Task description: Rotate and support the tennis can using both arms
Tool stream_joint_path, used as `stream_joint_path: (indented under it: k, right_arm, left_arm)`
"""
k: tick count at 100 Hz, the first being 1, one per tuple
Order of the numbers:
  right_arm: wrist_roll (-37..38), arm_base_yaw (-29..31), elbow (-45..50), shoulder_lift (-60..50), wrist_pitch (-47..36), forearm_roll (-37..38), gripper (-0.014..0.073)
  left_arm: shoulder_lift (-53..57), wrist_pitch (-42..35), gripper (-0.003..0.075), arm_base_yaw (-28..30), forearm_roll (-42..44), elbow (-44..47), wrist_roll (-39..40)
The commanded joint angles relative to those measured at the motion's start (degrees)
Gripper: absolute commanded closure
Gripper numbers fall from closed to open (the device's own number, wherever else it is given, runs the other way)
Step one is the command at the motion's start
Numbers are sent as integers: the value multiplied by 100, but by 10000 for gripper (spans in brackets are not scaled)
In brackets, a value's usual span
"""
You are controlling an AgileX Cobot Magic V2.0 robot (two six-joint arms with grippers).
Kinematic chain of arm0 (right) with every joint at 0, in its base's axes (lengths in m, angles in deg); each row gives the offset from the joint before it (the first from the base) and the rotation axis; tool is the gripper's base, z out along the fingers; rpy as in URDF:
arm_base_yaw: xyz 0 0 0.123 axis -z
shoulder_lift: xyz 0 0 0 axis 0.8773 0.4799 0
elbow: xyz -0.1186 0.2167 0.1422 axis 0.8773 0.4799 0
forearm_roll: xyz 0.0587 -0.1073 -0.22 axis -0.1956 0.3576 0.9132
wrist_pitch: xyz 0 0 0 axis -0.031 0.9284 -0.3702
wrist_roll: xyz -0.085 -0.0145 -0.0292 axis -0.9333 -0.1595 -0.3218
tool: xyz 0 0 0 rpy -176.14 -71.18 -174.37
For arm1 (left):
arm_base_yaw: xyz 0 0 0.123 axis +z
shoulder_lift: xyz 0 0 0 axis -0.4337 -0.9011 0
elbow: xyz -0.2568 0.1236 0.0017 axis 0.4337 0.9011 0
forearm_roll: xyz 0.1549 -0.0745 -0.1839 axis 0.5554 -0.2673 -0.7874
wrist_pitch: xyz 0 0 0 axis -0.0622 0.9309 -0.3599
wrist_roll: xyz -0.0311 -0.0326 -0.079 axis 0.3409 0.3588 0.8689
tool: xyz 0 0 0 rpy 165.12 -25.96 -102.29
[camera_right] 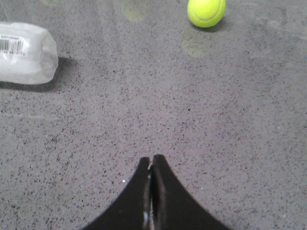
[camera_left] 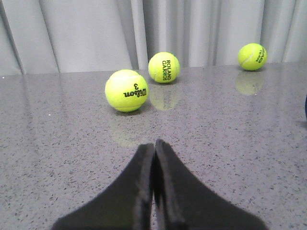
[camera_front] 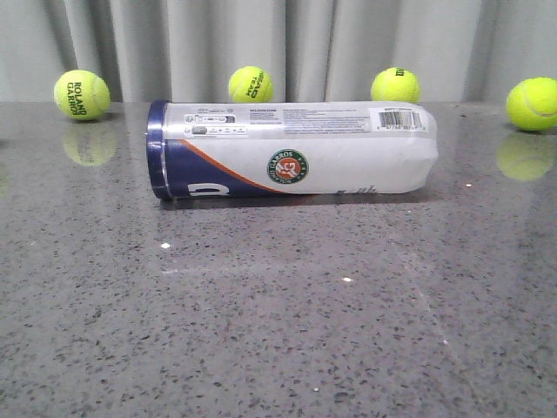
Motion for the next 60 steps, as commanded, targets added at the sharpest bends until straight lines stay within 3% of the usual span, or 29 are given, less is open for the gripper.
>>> stream_joint_path:
  k: [1, 37, 60]
  right_arm:
    - [20, 2, -140, -141, -244, 376, 661]
    - [20, 2, -134, -262, -26, 423, 661]
    - [20, 2, -134, -262, 1, 423, 661]
  left_arm:
    - [193, -427, 740, 6, -37, 264, 43]
    - [193, -533, 740, 6, -188, 197, 43]
    - [-106, -283, 740, 6, -319, -458, 43]
